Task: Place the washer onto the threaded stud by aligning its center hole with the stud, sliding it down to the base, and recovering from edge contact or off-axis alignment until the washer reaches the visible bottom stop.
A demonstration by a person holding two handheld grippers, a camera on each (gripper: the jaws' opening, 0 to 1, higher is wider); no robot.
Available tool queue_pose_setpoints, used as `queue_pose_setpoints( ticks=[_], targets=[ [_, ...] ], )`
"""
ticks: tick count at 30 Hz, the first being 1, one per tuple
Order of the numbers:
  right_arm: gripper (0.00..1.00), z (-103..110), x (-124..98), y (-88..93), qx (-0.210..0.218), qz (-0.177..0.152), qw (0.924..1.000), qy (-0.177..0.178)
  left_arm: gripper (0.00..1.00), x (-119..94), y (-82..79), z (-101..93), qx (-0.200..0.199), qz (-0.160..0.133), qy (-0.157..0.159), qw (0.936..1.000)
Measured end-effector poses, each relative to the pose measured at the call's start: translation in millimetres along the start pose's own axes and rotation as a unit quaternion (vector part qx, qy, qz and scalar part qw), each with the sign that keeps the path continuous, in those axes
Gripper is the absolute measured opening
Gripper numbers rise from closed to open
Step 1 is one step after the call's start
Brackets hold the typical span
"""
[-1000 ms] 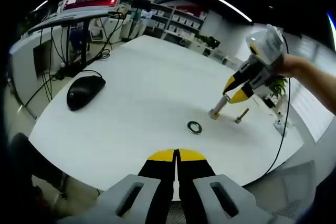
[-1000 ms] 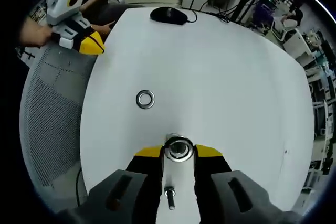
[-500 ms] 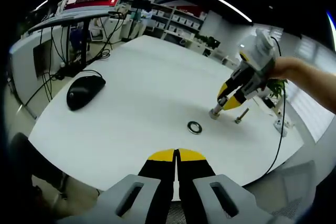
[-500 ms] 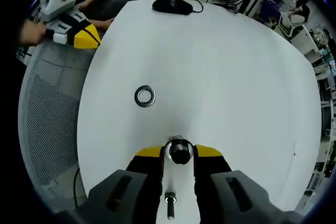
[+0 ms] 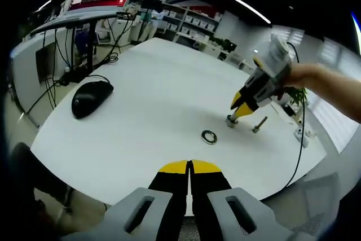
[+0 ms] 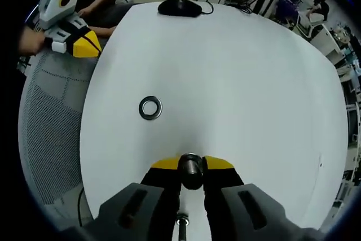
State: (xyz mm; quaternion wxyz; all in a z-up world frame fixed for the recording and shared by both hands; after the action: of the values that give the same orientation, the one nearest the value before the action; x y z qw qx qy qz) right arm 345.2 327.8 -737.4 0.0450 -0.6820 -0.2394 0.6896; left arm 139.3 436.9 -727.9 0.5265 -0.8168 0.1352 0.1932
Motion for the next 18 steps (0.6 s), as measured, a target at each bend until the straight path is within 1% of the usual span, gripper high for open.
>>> queue_pose_setpoints(
  ticks=[2, 4, 6, 8, 15, 18],
  targets=[
    [0.16, 2, -1, -0.9, -0.018, -0.004, 0.9998, -0.006, 0.00, 0, 0.1, 0.0, 0.000, 0.000, 0.000, 1.0000],
    [0.18, 1, -2, -2.0, -0.034, -0.006, 0.9994, 0.000, 0.00, 0, -0.1, -0.4, 0.000, 0.000, 0.000, 1.0000],
    [0.24, 6, -3, -6.1, -0.039, -0.014, 0.9991, 0.002, 0.00, 0, -0.2, -0.6, 0.000, 0.000, 0.000, 1.0000],
    [0.25, 8, -4, -9.2, -0.041, -0.017, 0.9990, 0.000, 0.00, 0, -0.2, -0.5, 0.000, 0.000, 0.000, 1.0000],
    [0.28, 28, -1, -31.7, -0.062, -0.041, 0.9971, -0.016, 0.00, 0, -0.3, -0.4, 0.000, 0.000, 0.000, 1.0000],
    [0.30, 37, 5, -41.3, -0.066, -0.052, 0.9962, -0.023, 0.00, 0, -0.5, -0.4, 0.000, 0.000, 0.000, 1.0000]
  ],
)
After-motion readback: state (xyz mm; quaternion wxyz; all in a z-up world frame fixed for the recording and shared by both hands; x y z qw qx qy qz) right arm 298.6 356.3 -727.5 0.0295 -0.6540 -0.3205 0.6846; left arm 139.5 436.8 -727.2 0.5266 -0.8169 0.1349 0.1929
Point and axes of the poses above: the point that each gripper's makers call its tool centre point, and the gripper's own axes: x roughly forward along the fingers, z roughly to its left, y roughly out of its underside, the point moved 3 cm from there along -x, roughly backward along the fingers, and after that the axes turned 7 degrees about -z, right-handed, at the moved point
